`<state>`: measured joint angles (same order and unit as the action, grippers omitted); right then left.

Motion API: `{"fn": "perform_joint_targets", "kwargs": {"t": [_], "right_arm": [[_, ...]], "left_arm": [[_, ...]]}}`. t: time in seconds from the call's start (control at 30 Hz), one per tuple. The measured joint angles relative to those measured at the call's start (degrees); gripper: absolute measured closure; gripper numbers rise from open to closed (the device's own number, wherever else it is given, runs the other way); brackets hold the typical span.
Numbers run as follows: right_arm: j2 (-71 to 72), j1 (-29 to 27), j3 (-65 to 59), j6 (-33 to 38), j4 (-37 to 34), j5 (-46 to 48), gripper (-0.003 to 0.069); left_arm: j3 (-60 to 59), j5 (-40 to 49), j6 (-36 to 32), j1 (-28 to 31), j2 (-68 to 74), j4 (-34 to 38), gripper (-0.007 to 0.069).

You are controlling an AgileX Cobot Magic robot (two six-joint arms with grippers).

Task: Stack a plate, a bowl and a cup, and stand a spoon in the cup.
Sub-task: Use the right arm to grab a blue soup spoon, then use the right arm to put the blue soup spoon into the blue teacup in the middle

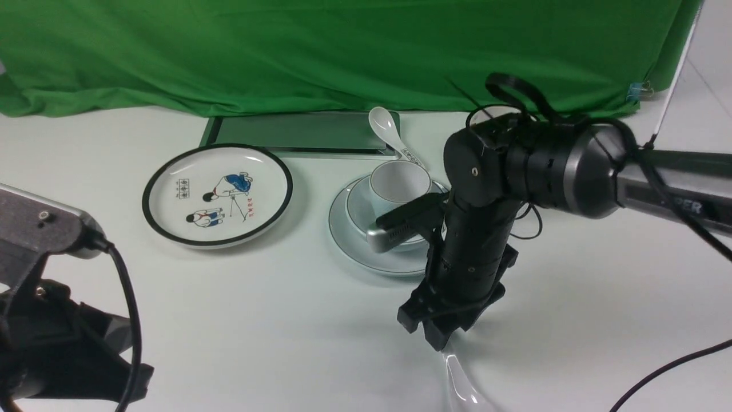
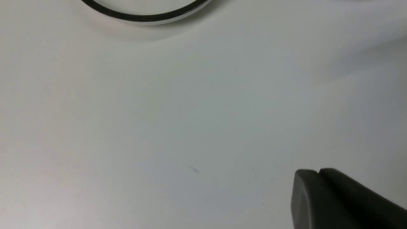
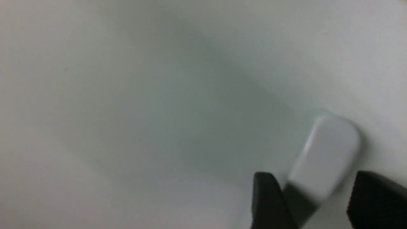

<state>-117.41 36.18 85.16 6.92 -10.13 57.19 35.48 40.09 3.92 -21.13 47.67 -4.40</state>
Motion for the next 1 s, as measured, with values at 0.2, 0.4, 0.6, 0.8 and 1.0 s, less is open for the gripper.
{"fn": "perform_joint_targets", "kwargs": {"t": [0.2, 0.4, 0.6, 0.8, 1.0], "right_arm": [[-1.37, 1.19, 0.03, -0.17, 1.38, -0.59, 0.0400], [-1.00, 2.62, 0.07, 0.59, 1.41, -0.35, 0.0488], [6.92, 2.95, -0.43, 2.70, 1.22, -4.67, 0.0488], [16.08, 2.76, -0.38, 4.67, 1.22, -32.76, 0.0488], [11.25, 0.61, -0.38, 5.73, 1.27, -55.67, 0.0488]], "left_arm": [[0.00, -0.10, 0.00, 0.00, 0.00, 0.00, 0.0661], [0.00, -0.10, 0.00, 0.00, 0.00, 0.00, 0.0661], [0.00, -0.17, 0.00, 0.00, 0.00, 0.00, 0.0661], [0.00, -1.28, 0.00, 0.00, 0.00, 0.00, 0.0661], [0.00, -1.40, 0.00, 0.00, 0.00, 0.00, 0.0661]]}}
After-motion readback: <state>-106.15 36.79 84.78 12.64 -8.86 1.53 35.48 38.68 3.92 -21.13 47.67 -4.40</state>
